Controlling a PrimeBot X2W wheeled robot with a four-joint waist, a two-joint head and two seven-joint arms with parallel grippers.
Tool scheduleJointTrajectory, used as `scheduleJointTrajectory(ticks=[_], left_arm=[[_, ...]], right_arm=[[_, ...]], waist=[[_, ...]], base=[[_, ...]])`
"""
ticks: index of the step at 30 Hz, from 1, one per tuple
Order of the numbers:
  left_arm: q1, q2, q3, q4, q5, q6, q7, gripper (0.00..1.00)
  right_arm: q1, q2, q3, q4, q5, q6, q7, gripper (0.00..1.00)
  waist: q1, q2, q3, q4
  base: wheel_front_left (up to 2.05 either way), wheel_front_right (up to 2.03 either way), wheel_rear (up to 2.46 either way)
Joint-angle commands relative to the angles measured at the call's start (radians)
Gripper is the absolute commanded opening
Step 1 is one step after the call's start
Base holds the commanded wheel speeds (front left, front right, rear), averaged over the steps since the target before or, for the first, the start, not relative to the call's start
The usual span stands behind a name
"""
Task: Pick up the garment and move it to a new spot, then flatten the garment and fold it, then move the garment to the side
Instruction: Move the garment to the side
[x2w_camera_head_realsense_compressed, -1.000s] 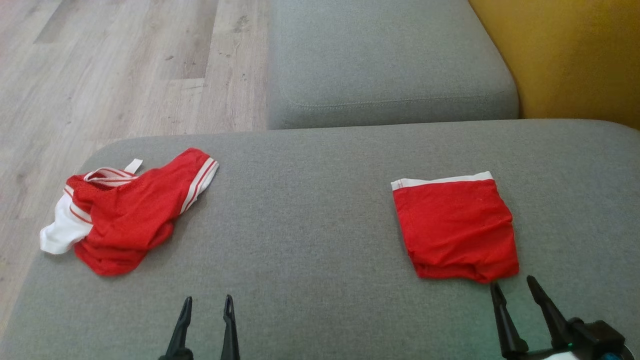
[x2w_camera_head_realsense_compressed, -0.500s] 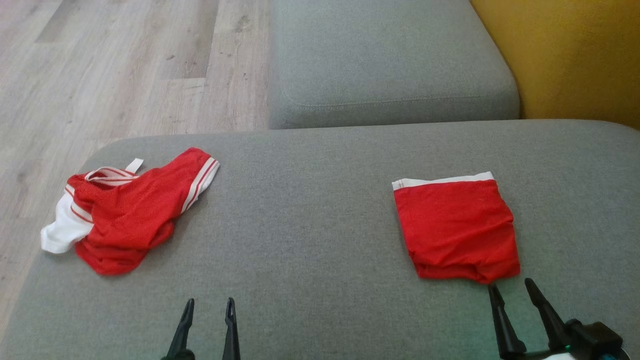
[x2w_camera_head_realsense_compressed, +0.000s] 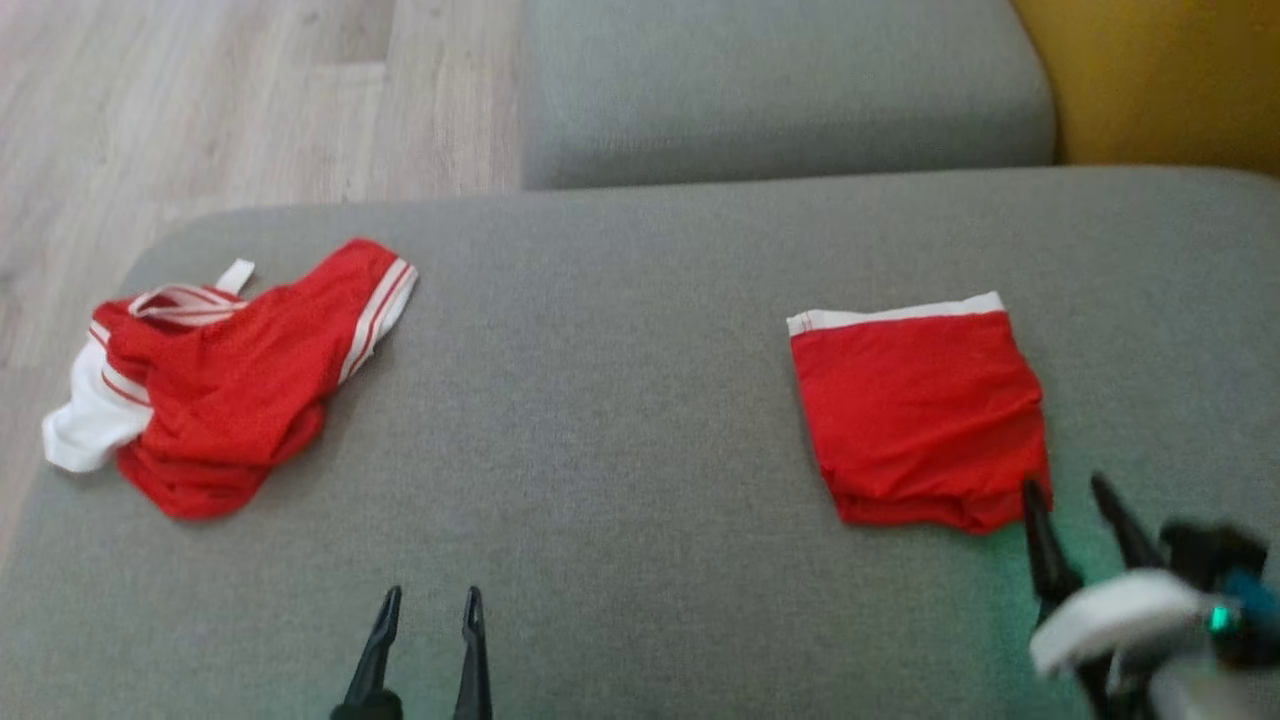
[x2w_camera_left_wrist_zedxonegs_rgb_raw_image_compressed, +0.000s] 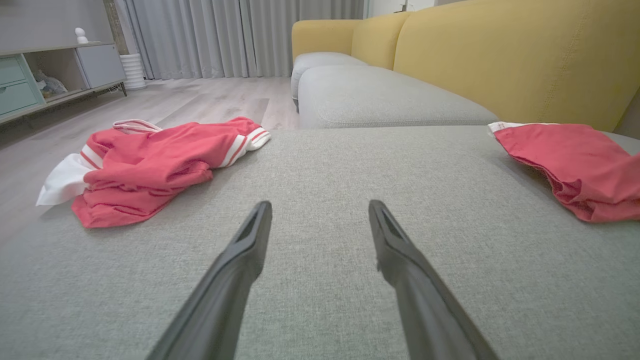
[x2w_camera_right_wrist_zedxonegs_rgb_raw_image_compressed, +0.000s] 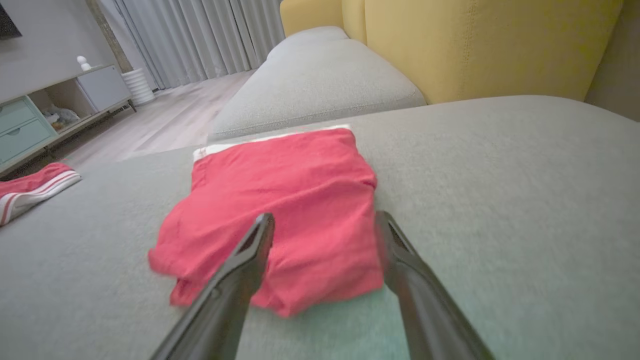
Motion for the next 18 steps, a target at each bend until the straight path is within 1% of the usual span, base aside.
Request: scheduleJointTrajectory(ticks=[1,5,8,12,14,15,16,17,18], left_arm=[[-0.066,-0.007,0.022,-0.032,0.011,-0.001,-0.005,1.0],[-0.124,-0.007,-0.006,-0.043,0.012,-0.002,-0.005,1.0],[-0.165,-0.007,-0.031,-0.043,0.003,0.002,-0.005,1.0],[-0.202,-0.007,-0.064,-0.038,-0.009,0.01,-0.005,1.0],[-0.209,-0.007,-0.071,-0.037,-0.011,0.013,-0.005,1.0],[-0.214,-0.007,-0.077,-0.037,-0.014,0.015,-0.005,1.0],[-0.218,-0.007,-0.083,-0.036,-0.017,0.017,-0.005,1.0],[-0.222,-0.007,-0.087,-0.037,-0.02,0.02,-0.005,1.0],[-0.226,-0.007,-0.092,-0.037,-0.023,0.021,-0.005,1.0]], right_arm=[[-0.084,-0.036,0.022,-0.003,0.021,-0.001,0.023,1.0],[-0.229,-0.093,0.042,0.086,0.082,-0.001,0.133,1.0],[-0.3,-0.131,0.059,0.156,0.127,-0.001,0.201,1.0],[-0.349,-0.157,0.076,0.228,0.188,-0.001,0.246,1.0],[-0.356,-0.157,0.084,0.242,0.206,-0.001,0.255,1.0],[-0.361,-0.154,0.095,0.251,0.229,-0.001,0.264,0.98],[-0.365,-0.151,0.109,0.256,0.252,-0.001,0.272,0.8],[-0.369,-0.151,0.122,0.257,0.271,-0.001,0.274,0.34],[-0.373,-0.155,0.135,0.257,0.286,-0.001,0.269,0.0]], waist=[[-0.0002,0.0,0.037,0.004],[-0.0002,0.0,0.12,0.021],[-0.0002,0.0,0.16,0.032],[-0.0002,0.0,0.189,0.046],[-0.0002,0.0,0.193,0.047],[-0.0002,0.0,0.198,0.047],[-0.0002,0.0,0.201,0.046],[-0.0002,0.0,0.206,0.045],[-0.0002,0.0,0.211,0.043]], base=[[0.0,0.0,0.0],[0.0,0.0,0.0],[0.0,0.0,0.0],[0.0,0.0,0.0],[0.0,0.0,0.0],[0.0,0.0,0.0],[0.0,0.0,0.0],[0.0,0.0,0.0],[0.0,0.0,0.0]])
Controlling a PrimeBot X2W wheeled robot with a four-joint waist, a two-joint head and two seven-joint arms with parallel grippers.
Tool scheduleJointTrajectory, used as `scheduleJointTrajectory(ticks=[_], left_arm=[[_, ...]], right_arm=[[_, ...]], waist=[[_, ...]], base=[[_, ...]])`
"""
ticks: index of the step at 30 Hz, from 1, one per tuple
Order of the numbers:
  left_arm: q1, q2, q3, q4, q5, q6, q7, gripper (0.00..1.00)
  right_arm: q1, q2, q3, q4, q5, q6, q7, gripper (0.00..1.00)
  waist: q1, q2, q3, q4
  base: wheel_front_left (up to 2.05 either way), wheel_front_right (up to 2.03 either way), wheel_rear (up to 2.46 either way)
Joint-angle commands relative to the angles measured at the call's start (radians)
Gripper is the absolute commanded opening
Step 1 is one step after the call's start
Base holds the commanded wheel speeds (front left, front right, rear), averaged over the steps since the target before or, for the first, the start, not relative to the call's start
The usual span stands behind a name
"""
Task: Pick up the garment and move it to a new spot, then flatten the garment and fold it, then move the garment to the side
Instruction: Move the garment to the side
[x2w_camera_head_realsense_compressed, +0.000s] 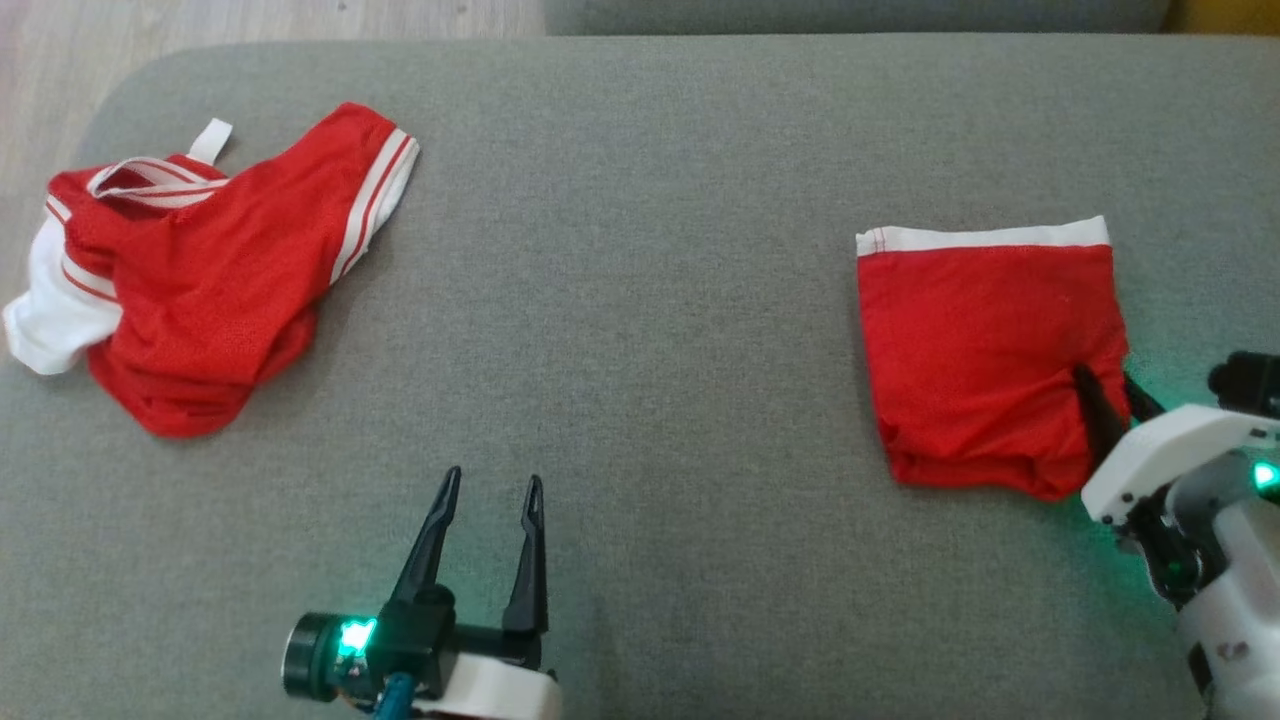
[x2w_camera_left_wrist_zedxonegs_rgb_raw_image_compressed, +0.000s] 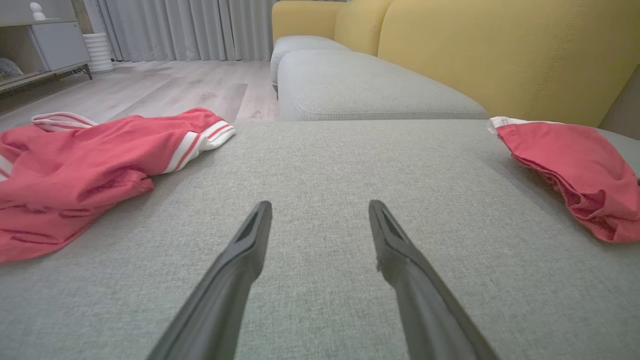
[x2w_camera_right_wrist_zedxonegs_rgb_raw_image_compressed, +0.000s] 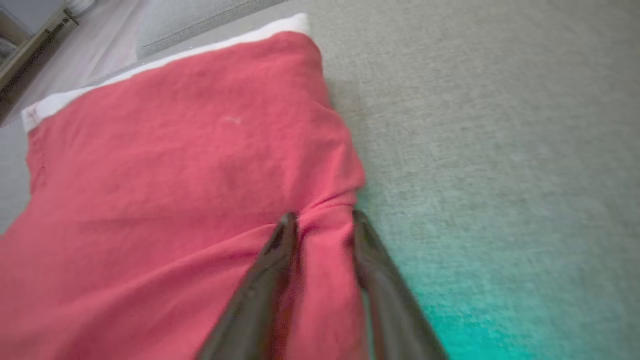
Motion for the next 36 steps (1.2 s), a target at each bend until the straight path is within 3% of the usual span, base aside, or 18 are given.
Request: scheduleJointTrajectory(ticks=[1,6,12,20,26,27,28,29,33,36], left_arm=[[-0.046,-0.006,0.017,-0.027,-0.004,0.007,-0.005,1.0],[-0.069,-0.006,0.005,-0.035,-0.007,0.012,-0.005,1.0],[-0.129,-0.006,-0.009,-0.058,0.012,0.004,-0.005,1.0],[-0.258,-0.006,-0.014,-0.092,0.049,-0.019,-0.005,1.0],[-0.333,-0.006,-0.025,-0.081,0.062,-0.034,-0.005,1.0],[-0.34,-0.006,-0.025,-0.076,0.059,-0.037,-0.005,1.0],[-0.346,-0.006,-0.026,-0.071,0.057,-0.038,-0.005,1.0],[-0.351,-0.006,-0.027,-0.067,0.055,-0.04,-0.005,1.0],[-0.358,-0.006,-0.026,-0.047,0.044,-0.047,-0.005,1.0],[-0.343,-0.006,-0.023,-0.039,0.034,-0.041,-0.005,1.0]], right_arm=[[-0.025,-0.022,0.035,-0.022,0.013,-0.001,-0.012,0.0],[-0.056,-0.081,0.073,-0.03,0.053,-0.001,-0.061,0.0],[-0.138,-0.238,0.056,-0.027,0.042,-0.001,-0.082,0.0],[-0.236,-0.457,-0.048,-0.025,-0.015,-0.001,-0.066,0.0],[-0.248,-0.532,-0.137,-0.027,-0.07,-0.001,-0.067,0.0],[-0.248,-0.533,-0.151,-0.025,-0.084,-0.001,-0.068,0.18],[-0.248,-0.534,-0.166,-0.022,-0.102,-0.001,-0.074,0.91],[-0.25,-0.535,-0.185,-0.016,-0.127,-0.001,-0.086,1.0],[-0.257,-0.506,-0.231,-0.022,-0.248,-0.001,-0.156,1.0],[-0.256,-0.432,-0.26,-0.036,-0.326,-0.001,-0.209,1.0]], waist=[[-0.0001,0.0,0.008,-0.004],[-0.0001,0.0,0.05,-0.034],[-0.0001,0.0,0.168,-0.082],[-0.0001,0.0,0.371,-0.132],[-0.0001,0.0,0.448,-0.14],[-0.0001,0.0,0.451,-0.14],[-0.0001,0.0,0.453,-0.139],[-0.0001,0.0,0.452,-0.137],[-0.0001,0.0,0.418,-0.121],[-0.0001,0.0,0.36,-0.111]], base=[[0.0,0.0,0.0],[0.0,0.0,0.0],[0.0,0.0,0.0],[0.0,0.0,0.0],[0.0,0.0,0.0],[0.0,0.0,0.0],[0.0,0.0,0.0],[0.0,0.0,0.0],[0.0,0.0,0.0],[0.0,0.0,0.0]])
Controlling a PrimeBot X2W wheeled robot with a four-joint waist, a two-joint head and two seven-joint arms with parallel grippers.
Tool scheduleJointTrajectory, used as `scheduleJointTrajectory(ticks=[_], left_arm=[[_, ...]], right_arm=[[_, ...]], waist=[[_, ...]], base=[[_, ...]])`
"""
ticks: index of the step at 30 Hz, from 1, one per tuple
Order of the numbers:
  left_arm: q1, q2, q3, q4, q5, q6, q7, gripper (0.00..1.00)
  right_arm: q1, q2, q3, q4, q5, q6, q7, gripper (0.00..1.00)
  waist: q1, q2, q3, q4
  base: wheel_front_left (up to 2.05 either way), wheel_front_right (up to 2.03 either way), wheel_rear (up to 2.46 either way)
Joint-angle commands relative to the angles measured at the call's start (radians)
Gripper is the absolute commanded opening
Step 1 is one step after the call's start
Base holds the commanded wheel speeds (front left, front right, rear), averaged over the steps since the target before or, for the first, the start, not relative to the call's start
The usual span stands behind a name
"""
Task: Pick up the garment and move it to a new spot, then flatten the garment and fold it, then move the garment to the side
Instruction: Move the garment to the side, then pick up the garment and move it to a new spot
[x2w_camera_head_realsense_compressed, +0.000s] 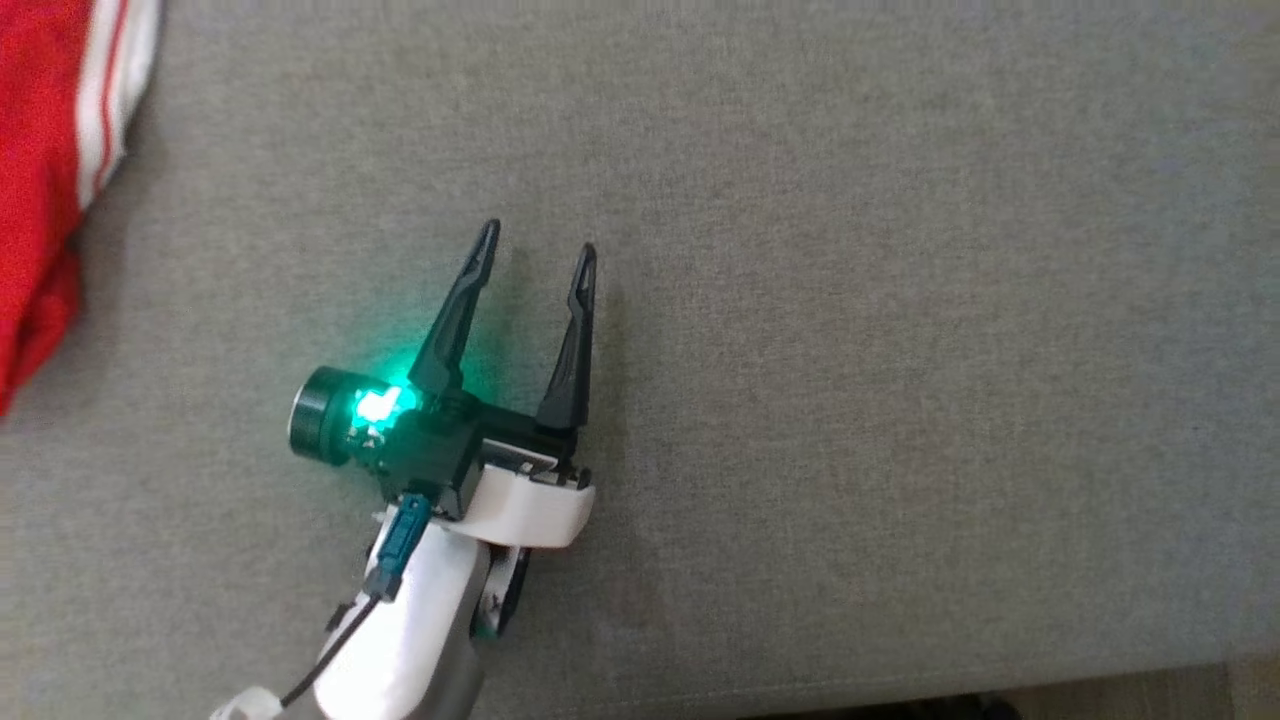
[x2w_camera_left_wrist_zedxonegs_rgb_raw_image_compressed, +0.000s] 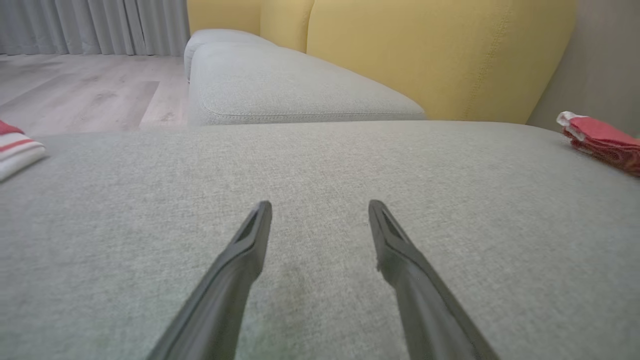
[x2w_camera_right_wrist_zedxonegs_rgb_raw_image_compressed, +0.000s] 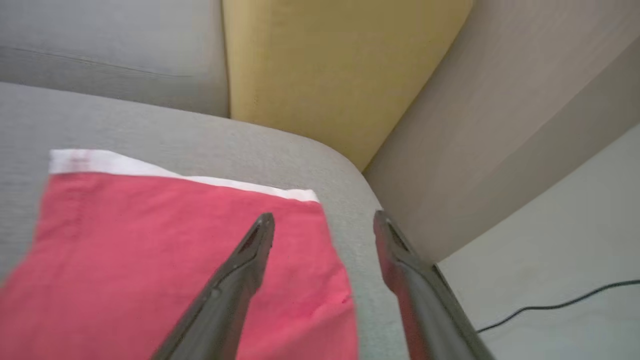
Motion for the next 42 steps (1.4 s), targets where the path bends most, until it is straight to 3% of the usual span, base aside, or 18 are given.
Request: scheduleJointTrajectory(ticks=[1,8,16,21,29,42], left_arm=[[0.01,0.0,0.029,0.01,-0.009,0.004,0.003,1.0],[0.092,0.0,0.053,0.044,-0.034,0.011,0.003,1.0],[0.247,0.0,0.123,0.085,-0.068,0.027,0.003,1.0],[0.301,0.0,0.164,0.121,-0.074,0.011,0.003,1.0],[0.347,0.0,0.208,0.187,-0.05,-0.01,0.003,1.0],[0.402,-0.001,0.249,0.215,-0.04,-0.012,0.003,1.0]], right_arm=[[0.025,0.016,0.003,-0.03,-0.032,-0.001,-0.021,1.0],[0.113,0.219,0.06,-0.07,-0.102,-0.001,-0.081,1.0],[0.318,0.448,0.159,-0.113,-0.073,-0.001,-0.129,1.0],[0.48,0.574,0.193,-0.272,-0.058,-0.001,-0.131,1.0],[0.676,0.663,0.187,-0.405,-0.135,-0.001,-0.131,1.0],[0.782,0.692,0.148,-0.444,-0.179,-0.001,-0.131,1.0]], waist=[[0.0,0.0,-0.068,0.016],[0.0,0.0,-0.265,0.036],[0.0,0.0,-0.547,0.052],[0.0,0.0,-0.656,0.07],[0.0,0.0,-0.743,0.075],[0.0,0.0,-0.789,0.088]], base=[[0.0,0.0,0.0],[0.0,0.0,0.0],[0.0,0.0,0.0],[0.0,0.0,0.0],[0.0,0.0,0.0],[0.0,0.0,0.0]])
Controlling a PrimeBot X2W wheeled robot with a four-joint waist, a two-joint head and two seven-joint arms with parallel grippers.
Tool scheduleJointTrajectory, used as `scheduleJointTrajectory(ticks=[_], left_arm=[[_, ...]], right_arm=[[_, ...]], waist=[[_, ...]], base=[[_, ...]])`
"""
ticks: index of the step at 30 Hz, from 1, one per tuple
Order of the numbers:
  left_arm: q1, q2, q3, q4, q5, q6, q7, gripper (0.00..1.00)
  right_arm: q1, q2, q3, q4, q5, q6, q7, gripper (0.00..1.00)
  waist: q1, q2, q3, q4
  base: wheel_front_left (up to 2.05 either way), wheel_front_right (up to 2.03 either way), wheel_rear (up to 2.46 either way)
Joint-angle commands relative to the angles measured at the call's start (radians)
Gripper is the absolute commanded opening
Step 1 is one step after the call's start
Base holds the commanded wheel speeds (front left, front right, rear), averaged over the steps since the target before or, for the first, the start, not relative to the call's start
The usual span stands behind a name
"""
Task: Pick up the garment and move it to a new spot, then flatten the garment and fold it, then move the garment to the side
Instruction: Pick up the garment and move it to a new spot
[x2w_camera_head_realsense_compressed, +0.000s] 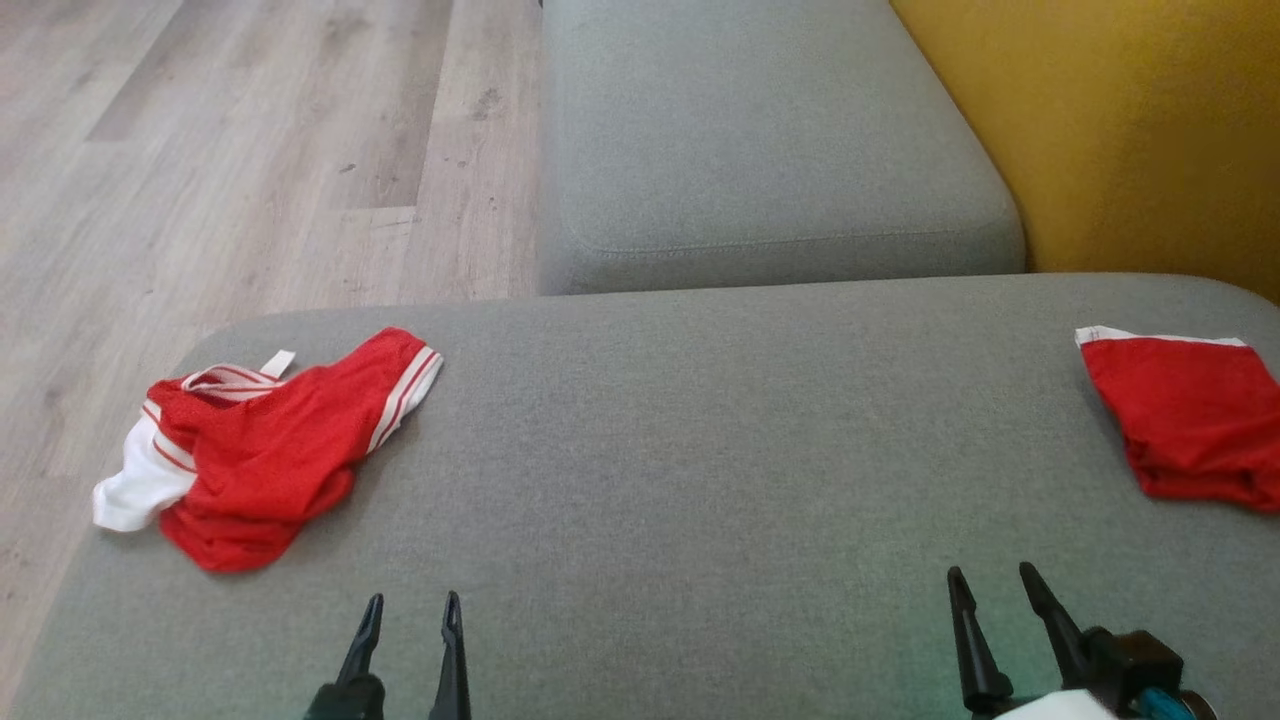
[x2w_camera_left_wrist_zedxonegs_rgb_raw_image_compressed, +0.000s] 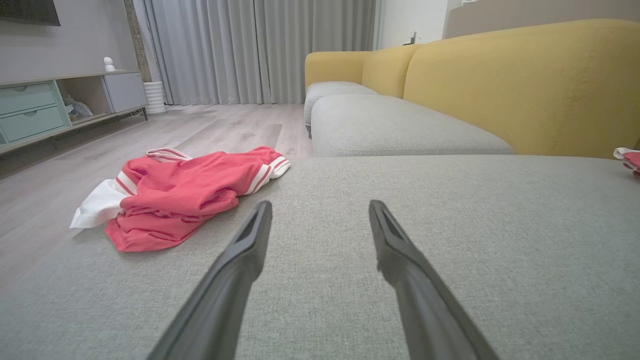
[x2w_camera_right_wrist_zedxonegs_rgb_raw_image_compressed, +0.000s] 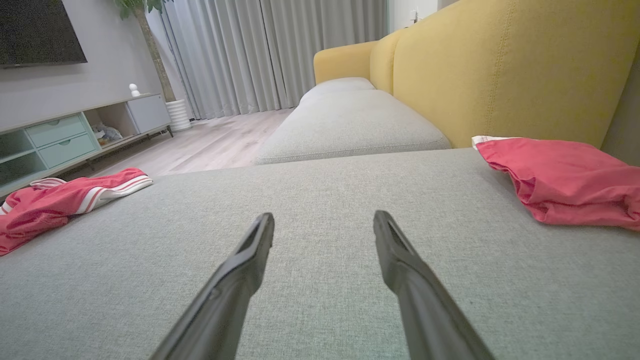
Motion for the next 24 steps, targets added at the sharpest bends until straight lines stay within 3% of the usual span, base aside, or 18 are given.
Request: scheduleJointTrajectory(ticks=[1,7,12,24], left_arm=[[-0.038,-0.002,0.038,-0.026,0.007,-0.003,-0.002,1.0],[-0.035,-0.002,0.038,-0.023,0.016,-0.009,-0.002,1.0],[-0.041,-0.002,0.042,-0.028,0.03,-0.012,-0.002,1.0],[-0.052,-0.001,0.092,-0.093,0.062,-0.022,-0.002,1.0]], right_arm=[[-0.037,-0.003,0.02,-0.037,-0.009,-0.001,-0.014,1.0],[-0.032,-0.003,0.029,-0.036,0.014,-0.001,-0.014,1.0],[-0.026,-0.003,0.03,-0.032,0.035,-0.001,-0.014,1.0],[-0.077,-0.002,0.031,-0.041,0.066,-0.001,-0.014,1.0]], waist=[[0.0001,-0.0001,-0.003,0.004],[0.0001,-0.0001,-0.006,0.018],[0.0001,-0.0001,-0.004,0.074],[0.0001,-0.0001,0.093,0.391]], base=[[0.0,0.0,0.0],[0.0,0.0,0.0],[0.0,0.0,0.0],[0.0,0.0,0.0]])
